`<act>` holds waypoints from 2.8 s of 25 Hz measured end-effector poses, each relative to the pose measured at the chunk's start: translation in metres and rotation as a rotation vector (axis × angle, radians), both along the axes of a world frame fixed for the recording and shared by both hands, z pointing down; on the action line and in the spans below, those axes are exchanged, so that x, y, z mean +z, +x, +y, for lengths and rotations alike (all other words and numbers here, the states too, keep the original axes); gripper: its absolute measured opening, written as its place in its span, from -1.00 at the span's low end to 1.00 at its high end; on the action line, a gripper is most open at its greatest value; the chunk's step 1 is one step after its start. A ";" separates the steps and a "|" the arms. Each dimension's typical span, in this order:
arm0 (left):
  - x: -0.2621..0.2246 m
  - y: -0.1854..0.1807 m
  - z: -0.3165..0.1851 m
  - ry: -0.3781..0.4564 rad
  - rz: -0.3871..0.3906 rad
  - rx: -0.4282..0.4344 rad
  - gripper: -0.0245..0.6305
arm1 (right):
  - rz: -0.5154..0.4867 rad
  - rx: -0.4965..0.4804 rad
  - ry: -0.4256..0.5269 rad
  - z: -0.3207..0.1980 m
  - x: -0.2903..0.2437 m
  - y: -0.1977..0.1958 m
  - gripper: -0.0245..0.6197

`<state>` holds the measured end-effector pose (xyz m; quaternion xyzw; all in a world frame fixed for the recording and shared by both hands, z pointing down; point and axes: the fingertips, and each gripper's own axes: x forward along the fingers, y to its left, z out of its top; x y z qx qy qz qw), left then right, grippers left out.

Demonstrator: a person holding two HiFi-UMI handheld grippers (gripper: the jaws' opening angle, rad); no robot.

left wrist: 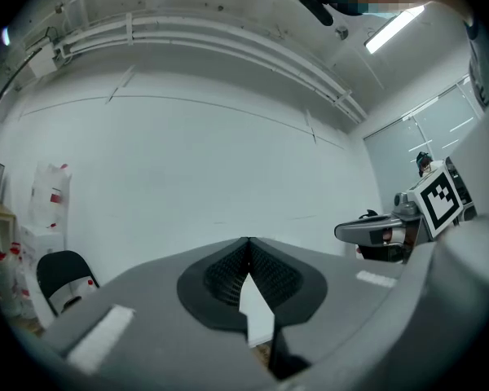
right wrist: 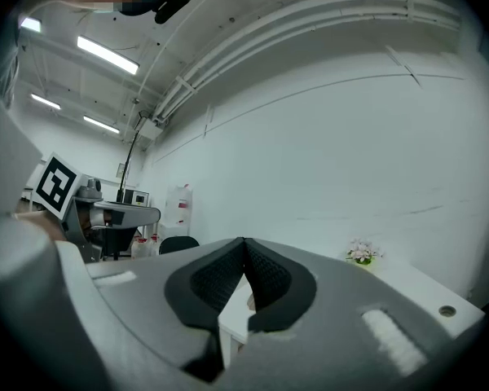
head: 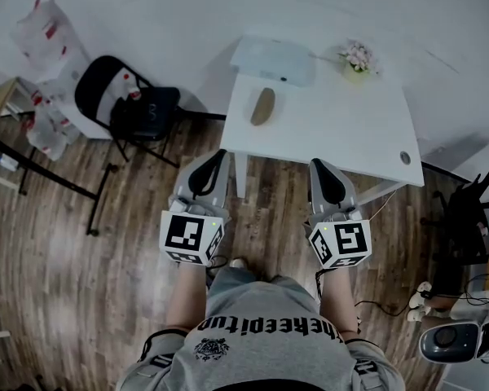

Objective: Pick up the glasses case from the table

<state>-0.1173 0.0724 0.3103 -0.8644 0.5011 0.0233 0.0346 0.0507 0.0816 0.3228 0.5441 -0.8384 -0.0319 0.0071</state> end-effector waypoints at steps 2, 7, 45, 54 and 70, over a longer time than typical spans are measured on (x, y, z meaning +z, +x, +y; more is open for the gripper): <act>0.001 -0.005 -0.004 0.003 -0.005 0.009 -0.86 | -0.024 0.015 0.010 -0.003 -0.001 -0.004 -0.91; 0.003 -0.014 -0.014 0.004 -0.009 0.036 -0.86 | -0.021 0.051 0.005 -0.008 0.001 -0.010 -0.91; 0.005 0.052 -0.220 -0.043 -0.016 -0.019 -0.86 | -0.026 -0.043 -0.037 -0.228 0.002 0.043 -0.91; 0.020 0.079 -0.268 -0.097 -0.033 -0.056 -0.86 | -0.035 -0.096 -0.058 -0.270 0.010 0.061 -0.91; 0.108 0.102 -0.326 -0.369 -0.107 -0.046 -0.75 | -0.077 -0.094 -0.190 -0.321 0.049 0.067 -0.91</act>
